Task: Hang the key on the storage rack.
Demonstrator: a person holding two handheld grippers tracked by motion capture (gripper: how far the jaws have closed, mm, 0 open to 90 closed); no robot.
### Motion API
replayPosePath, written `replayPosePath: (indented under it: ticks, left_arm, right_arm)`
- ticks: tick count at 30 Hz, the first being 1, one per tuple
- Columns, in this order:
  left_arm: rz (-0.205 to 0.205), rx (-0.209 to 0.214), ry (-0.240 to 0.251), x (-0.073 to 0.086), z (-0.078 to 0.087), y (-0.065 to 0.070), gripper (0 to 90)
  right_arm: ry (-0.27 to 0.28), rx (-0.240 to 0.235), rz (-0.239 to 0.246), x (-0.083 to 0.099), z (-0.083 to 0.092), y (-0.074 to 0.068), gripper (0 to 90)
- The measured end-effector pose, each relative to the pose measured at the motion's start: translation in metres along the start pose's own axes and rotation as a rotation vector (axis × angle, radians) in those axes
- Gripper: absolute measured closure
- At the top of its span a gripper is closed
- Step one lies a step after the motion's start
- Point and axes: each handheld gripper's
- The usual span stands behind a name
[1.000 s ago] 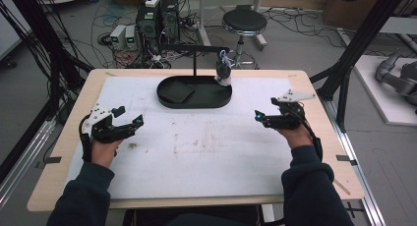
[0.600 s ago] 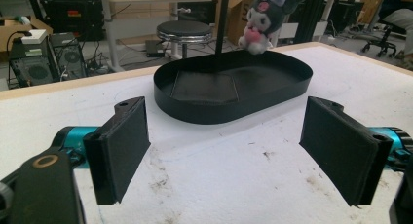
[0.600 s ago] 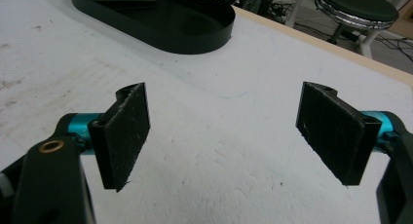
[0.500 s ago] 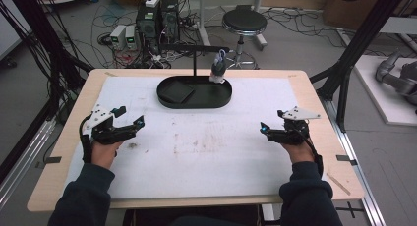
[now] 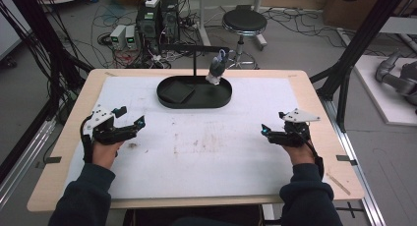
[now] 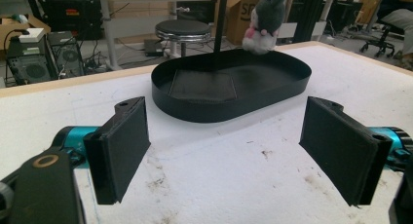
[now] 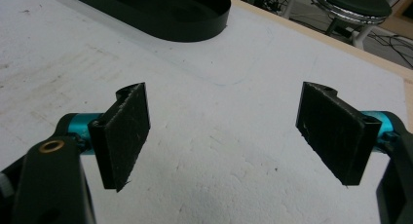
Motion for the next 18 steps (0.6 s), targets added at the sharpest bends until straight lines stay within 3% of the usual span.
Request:
replayPosePath:
  ticks: [18]
  left_arm:
    - [-0.002,0.0,-0.003,0.0011,-0.002,-0.0004,17.9]
  right_arm:
    - [0.01,0.015,-0.021,0.0023,0.0003,0.0042,20.4]
Point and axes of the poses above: each handheld gripper's, and its own axes: z roughly backward along the jaws, x roughly out of its underside, y roughly to its right, and after that the axes turned 7 degrees about y, right-handed
